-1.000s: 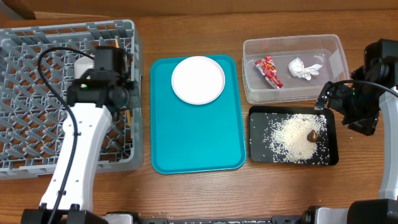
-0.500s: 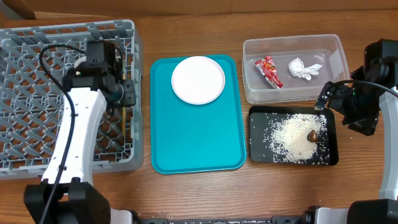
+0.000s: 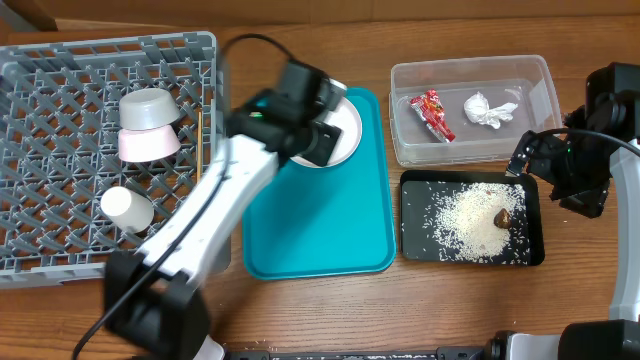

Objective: Sort waste into correct bins and load items into the dishwasher
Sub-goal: 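Reach the left gripper to the white plate and grasp its rim, then carry the white plate with the left gripper and stand it upright in the rack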

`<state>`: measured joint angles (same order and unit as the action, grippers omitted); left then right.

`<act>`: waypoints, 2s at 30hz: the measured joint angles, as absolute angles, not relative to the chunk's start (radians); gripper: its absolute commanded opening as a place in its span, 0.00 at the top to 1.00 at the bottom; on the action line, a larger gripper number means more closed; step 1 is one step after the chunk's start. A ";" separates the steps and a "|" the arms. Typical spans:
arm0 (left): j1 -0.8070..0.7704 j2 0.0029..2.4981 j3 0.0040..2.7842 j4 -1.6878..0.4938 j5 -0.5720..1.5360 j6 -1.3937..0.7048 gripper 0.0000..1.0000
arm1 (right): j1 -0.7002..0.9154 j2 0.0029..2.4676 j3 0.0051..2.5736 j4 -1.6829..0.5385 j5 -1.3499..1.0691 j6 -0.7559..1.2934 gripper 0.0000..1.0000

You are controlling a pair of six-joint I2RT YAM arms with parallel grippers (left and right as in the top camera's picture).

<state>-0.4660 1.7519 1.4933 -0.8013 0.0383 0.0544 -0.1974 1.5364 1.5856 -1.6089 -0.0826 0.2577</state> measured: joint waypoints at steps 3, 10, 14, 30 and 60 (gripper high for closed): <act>-0.513 1.872 1.493 -0.764 0.028 0.110 0.32 | -0.198 1.536 1.586 -1.609 -0.083 0.257 0.00; -0.537 2.070 1.493 -0.746 0.019 0.157 0.34 | -0.197 1.536 1.586 -1.609 -0.083 0.258 0.00; -0.537 2.101 1.495 -0.780 0.010 0.165 0.62 | -0.197 1.536 1.586 -1.609 -0.083 0.257 0.00; -0.537 2.101 1.642 -1.071 0.000 0.130 0.96 | -0.198 1.536 1.586 -1.609 -0.083 0.258 0.00; 0.165 1.853 1.882 -1.293 0.741 0.094 0.95 | -0.197 1.536 1.586 -1.609 -0.083 0.258 0.00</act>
<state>0.1654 1.8526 1.8816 -1.2930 0.7414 0.0940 -0.1974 1.5364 1.5856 -1.6093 -0.0826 0.2577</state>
